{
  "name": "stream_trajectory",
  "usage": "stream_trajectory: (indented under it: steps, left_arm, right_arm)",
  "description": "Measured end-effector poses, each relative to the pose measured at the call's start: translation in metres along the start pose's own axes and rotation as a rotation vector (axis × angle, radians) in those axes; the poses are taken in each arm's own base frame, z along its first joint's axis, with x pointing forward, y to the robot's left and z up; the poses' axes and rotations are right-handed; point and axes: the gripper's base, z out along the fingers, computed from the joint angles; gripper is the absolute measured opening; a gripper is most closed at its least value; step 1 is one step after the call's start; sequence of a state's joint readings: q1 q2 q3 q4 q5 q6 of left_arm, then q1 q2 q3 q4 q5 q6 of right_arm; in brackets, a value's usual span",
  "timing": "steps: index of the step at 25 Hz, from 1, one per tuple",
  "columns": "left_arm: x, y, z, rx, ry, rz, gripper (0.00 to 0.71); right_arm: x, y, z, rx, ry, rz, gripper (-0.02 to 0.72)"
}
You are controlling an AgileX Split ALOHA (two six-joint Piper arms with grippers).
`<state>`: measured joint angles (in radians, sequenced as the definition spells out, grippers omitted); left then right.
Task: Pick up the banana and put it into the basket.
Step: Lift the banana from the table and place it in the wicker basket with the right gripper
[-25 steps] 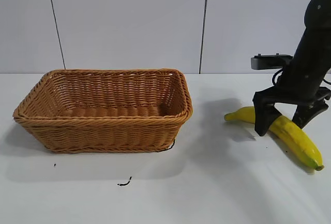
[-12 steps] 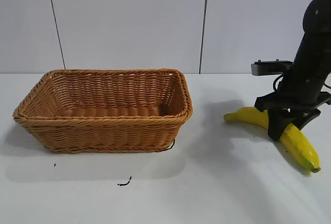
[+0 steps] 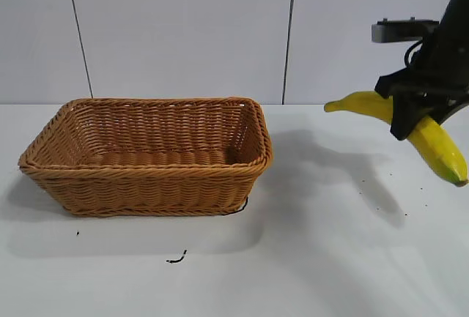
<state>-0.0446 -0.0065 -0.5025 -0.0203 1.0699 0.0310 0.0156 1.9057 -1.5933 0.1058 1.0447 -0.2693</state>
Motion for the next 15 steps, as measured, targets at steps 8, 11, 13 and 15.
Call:
stream_trajectory:
  steps: [8, 11, 13, 15]
  left_arm:
    - [0.000, 0.000, 0.000, 0.000, 0.000, 0.000, 0.635]
    - [0.000, 0.000, 0.000, 0.000, 0.000, 0.000, 0.635]
    - [0.000, 0.000, 0.000, 0.000, 0.000, 0.000, 0.635]
    - [0.000, 0.000, 0.000, 0.000, 0.000, 0.000, 0.635]
  right_arm:
    - [-0.033, 0.054, -0.021, -0.008, -0.094, -0.151, 0.289]
    - [-0.046, 0.090, -0.021, -0.033, -0.129, -0.235, 0.289]
    - [-0.054, 0.116, -0.021, -0.051, -0.153, -0.291, 0.289]
    - [-0.060, 0.145, -0.021, -0.070, -0.176, -0.353, 0.289]
